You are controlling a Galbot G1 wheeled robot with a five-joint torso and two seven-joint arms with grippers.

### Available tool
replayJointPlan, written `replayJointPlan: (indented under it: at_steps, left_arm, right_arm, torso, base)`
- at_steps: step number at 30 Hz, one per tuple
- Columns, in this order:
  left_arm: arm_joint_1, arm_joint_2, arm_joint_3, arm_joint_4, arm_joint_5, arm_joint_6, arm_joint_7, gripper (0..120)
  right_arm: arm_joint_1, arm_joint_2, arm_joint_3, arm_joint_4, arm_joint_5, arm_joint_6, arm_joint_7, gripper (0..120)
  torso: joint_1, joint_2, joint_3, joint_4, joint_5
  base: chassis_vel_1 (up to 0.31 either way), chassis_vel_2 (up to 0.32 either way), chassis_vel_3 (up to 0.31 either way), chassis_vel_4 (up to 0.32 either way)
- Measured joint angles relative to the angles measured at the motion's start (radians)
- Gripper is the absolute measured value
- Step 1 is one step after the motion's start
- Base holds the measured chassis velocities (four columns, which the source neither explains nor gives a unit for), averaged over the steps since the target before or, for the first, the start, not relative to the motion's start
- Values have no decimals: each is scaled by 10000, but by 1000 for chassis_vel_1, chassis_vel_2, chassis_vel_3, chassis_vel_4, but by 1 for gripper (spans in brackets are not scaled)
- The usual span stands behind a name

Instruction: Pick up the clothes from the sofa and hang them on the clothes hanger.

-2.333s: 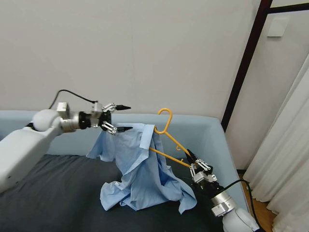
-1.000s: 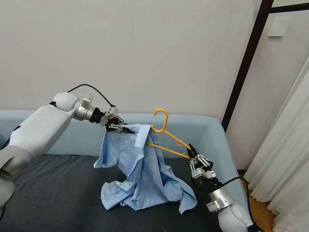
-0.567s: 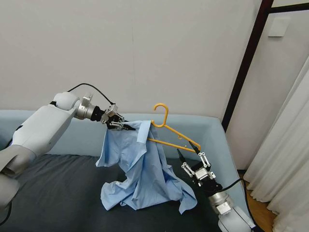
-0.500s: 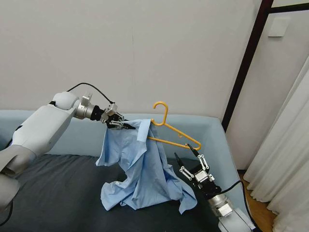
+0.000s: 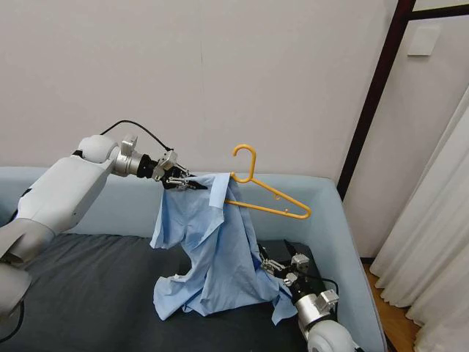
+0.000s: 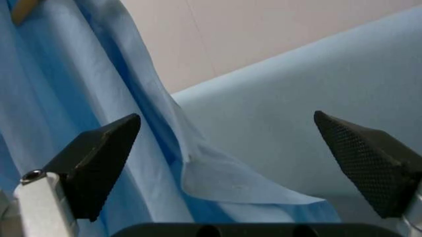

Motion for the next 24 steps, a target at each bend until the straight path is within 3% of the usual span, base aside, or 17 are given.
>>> replayJointPlan:
  at_steps: [7, 13, 24]
  left_arm:
    - [-26, -245, 5, 185, 87, -94, -2, 7]
    - [-79, -359, 10, 322, 103, -151, -3, 7]
    - [-68, -355, 16, 335, 87, -230, -2, 7]
  right_arm:
    - [11, 152, -102, -99, 229, -100, -87, 100]
    - [188, 390, -309, -488, -465, -414, 265, 100]
    - [427, 650, -238, -966, -676, -402, 387, 65]
  torso:
    - [0, 0, 0, -5, 1]
    - [0, 0, 1, 0, 2]
    - [0, 0, 1, -1, 2]
  base:
    - [0, 0, 0, 0]
    - [0, 0, 0, 0]
    - [0, 0, 0, 0]
